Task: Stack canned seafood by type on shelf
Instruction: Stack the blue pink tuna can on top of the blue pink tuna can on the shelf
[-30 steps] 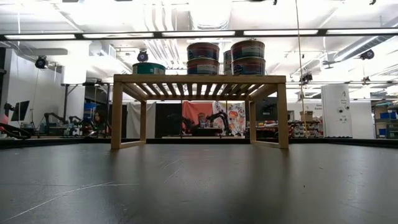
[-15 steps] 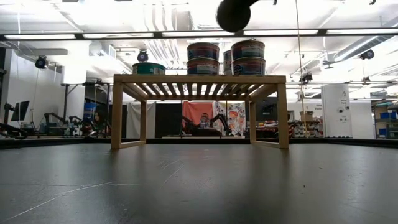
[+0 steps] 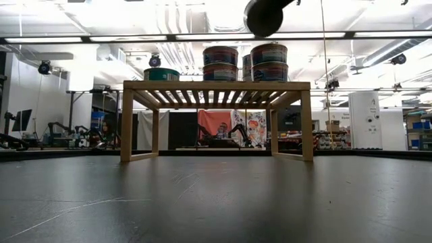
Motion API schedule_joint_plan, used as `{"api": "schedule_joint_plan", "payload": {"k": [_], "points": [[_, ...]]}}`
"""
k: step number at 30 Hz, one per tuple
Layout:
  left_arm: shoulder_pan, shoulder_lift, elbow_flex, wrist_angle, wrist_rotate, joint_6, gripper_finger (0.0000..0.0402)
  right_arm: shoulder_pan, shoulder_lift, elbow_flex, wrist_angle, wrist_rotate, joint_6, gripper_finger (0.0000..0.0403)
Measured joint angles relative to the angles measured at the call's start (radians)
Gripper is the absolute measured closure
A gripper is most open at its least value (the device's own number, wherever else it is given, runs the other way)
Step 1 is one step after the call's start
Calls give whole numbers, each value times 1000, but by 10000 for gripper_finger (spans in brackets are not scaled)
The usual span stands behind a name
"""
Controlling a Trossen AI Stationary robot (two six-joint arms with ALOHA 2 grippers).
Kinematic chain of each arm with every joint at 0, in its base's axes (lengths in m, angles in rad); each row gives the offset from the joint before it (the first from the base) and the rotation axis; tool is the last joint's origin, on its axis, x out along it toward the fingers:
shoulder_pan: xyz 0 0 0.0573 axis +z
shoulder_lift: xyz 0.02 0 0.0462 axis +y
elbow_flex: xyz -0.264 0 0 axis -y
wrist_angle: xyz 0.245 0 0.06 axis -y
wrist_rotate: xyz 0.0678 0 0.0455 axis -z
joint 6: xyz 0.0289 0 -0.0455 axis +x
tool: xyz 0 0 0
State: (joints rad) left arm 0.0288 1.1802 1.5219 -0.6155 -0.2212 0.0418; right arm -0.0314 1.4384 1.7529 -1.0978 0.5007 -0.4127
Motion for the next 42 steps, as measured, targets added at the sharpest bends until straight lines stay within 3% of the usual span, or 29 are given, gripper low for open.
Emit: {"api": "schedule_joint_plan", "payload": {"k": [14,38,42], "points": [[1,7,0,7,-5,1,233,-68,-11,-29,8,23,-43,230],[1,8,0,17,-8,1,233,-74,-14,-123,38,33,-52,229],[1,8,0,17,-8,1,233,-74,-14,-124,31,22,-42,193]]}}
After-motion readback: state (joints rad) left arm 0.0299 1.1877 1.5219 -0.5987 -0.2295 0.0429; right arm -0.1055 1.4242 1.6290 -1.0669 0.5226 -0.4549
